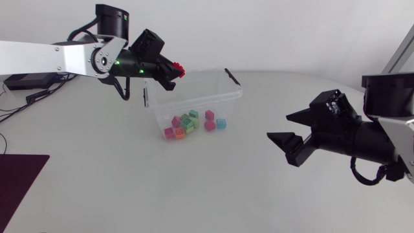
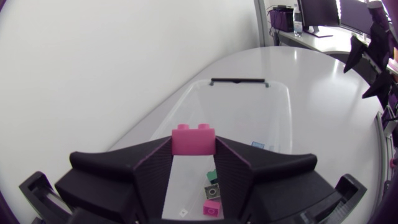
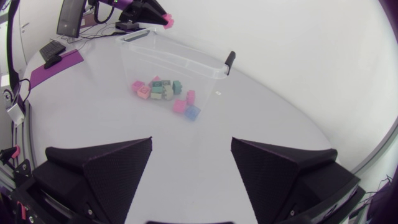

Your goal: Pick up the duplo bricks and place them in the container

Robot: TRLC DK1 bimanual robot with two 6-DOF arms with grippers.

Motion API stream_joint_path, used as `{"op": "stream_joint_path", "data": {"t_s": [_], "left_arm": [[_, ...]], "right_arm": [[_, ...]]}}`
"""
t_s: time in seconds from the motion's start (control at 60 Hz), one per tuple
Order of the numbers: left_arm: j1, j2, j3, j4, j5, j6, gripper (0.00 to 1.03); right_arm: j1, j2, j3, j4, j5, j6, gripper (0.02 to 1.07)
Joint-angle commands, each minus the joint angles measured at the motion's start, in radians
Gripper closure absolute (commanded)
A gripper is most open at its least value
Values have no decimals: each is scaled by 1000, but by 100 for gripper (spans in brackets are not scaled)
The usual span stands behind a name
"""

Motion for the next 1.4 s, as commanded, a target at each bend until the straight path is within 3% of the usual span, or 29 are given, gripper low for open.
{"op": "stream_joint_path", "data": {"t_s": [0.0,0.083,0.15,0.567,0.75,0.983,1.067,1.383], "left_arm": [[9,59,44,16,-20,-31,42],[7,63,38,25,-48,-29,17],[7,51,25,24,-65,-32,5],[65,-262,-205,15,-174,-40,4],[69,-441,-364,111,-332,-61,5],[93,-702,-576,170,-356,-77,4],[122,-816,-648,179,-356,-146,4],[177,-1188,-832,130,-405,-216,5]], "right_arm": [[-13,-34,-40,14,25,-8,14],[-13,-74,-63,21,60,-14,12],[-13,-115,-89,30,92,-22,9],[-24,-420,-230,106,293,15,7],[-110,-523,-289,101,292,6,7],[-174,-648,-381,73,287,4,7],[-183,-687,-394,40,283,7,7],[-228,-879,-443,-34,281,22,7]]}}
